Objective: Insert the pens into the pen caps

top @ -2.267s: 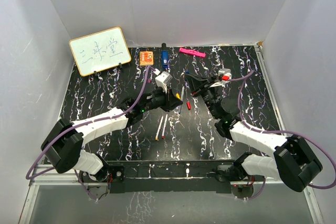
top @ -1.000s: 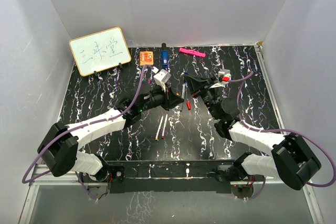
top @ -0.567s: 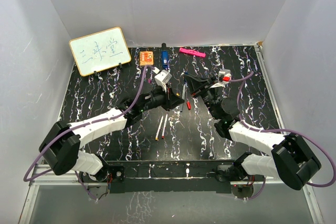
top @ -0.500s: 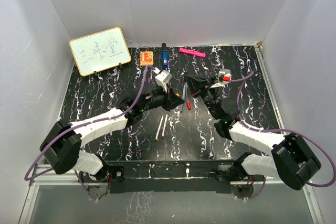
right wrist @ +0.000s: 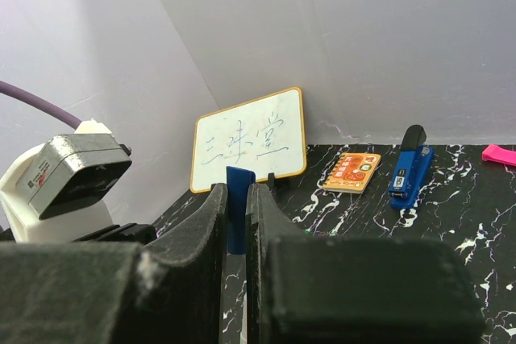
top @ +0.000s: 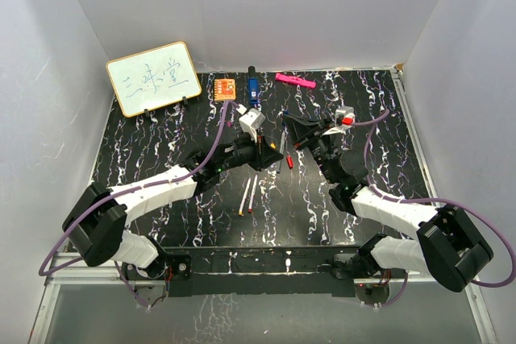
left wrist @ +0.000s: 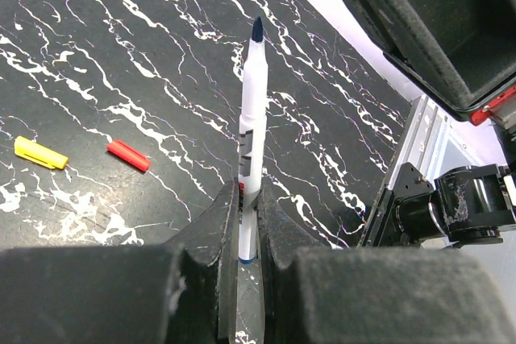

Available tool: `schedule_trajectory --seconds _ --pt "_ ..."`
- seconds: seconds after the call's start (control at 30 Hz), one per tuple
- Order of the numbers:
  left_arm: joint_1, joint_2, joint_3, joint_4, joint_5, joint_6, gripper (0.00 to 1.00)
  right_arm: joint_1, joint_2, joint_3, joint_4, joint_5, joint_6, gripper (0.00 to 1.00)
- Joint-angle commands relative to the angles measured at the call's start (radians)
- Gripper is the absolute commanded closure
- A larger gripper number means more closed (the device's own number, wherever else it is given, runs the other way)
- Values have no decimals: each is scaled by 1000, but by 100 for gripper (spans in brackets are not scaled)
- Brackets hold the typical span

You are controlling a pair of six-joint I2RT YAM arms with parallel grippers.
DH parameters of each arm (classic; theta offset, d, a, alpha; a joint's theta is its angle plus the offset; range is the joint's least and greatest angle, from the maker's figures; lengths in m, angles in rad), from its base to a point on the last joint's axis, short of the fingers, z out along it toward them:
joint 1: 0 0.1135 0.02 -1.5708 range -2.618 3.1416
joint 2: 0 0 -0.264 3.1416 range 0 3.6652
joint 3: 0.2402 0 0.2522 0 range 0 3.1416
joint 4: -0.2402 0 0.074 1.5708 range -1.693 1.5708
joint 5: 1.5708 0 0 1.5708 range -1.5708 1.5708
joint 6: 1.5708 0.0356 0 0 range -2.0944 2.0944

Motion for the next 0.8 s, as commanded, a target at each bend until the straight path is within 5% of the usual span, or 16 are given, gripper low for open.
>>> schedule_trajectory --seconds 0.0,0.77 --pt "-7 -68 30 22 -12 16 100 -1 -10 2 40 4 -9 100" --pt "-6 -47 39 25 -13 7 100 0 -5 2 41 -14 14 100"
